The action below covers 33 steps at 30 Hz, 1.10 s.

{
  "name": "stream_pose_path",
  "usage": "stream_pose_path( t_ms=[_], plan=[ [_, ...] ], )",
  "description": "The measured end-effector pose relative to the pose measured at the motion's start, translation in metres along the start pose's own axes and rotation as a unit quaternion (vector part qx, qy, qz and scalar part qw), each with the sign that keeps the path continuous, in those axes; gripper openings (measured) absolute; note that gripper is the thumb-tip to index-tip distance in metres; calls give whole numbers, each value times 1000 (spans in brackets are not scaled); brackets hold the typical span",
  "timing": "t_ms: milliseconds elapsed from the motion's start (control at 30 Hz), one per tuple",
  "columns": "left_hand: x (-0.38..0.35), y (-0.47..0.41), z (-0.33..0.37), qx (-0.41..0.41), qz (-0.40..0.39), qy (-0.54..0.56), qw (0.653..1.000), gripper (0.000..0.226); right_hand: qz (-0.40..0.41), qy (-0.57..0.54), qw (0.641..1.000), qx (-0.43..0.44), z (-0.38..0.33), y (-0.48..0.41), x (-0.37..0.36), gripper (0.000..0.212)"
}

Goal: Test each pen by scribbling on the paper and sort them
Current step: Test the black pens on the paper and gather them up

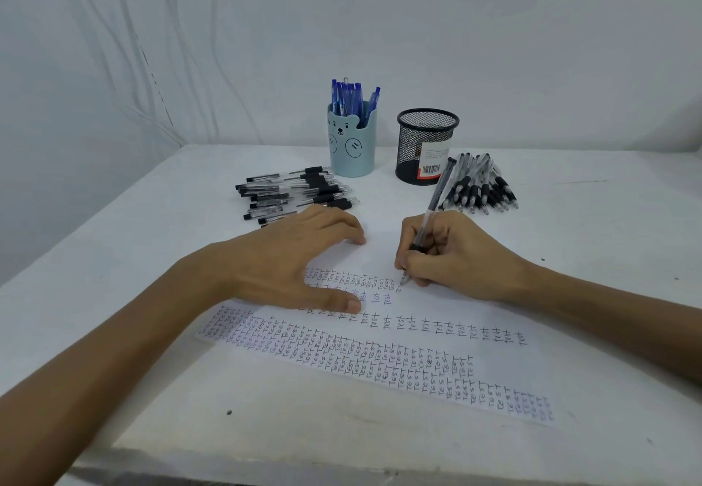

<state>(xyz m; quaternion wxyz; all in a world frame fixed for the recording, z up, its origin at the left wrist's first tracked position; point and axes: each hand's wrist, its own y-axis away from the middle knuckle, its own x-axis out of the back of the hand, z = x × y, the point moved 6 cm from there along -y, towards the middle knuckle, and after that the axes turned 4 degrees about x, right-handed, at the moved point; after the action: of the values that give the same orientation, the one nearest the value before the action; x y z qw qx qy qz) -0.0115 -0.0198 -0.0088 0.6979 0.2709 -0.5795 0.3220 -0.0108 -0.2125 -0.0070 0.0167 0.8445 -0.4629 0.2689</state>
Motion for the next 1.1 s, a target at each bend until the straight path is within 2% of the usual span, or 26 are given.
stream_pose_path(
  t_ms=[467, 600, 700, 800, 900, 1033, 1100],
  plan=[
    [-1, -1, -2, -13, 13, -4, 1000, 82, 23, 17, 1000, -14, 2, -2, 1, 11],
    [0, -1, -3, -21, 20, -4, 1000, 81, 93, -111, 986, -83, 10, -3, 10, 22],
    [1, 0, -4, -29, 28, -2, 999, 72, 111, -211, 965, -107, 16, -6, 13, 32],
    [2, -1, -8, -33, 49, 7, 998, 56, 103, -214, 968, -82, 16, -6, 12, 23],
    [6, -1, -17, -36, 89, -24, 995, 45, 118, -218, 966, -76, 15, -6, 14, 41],
    [12, 0, -32, -25, 148, -59, 987, 37, 149, -302, 937, -95, 14, -8, 15, 27],
    [14, 0, -40, -6, 169, -66, 983, 37, 159, -317, 929, -105, 16, -8, 17, 34]
  ],
)
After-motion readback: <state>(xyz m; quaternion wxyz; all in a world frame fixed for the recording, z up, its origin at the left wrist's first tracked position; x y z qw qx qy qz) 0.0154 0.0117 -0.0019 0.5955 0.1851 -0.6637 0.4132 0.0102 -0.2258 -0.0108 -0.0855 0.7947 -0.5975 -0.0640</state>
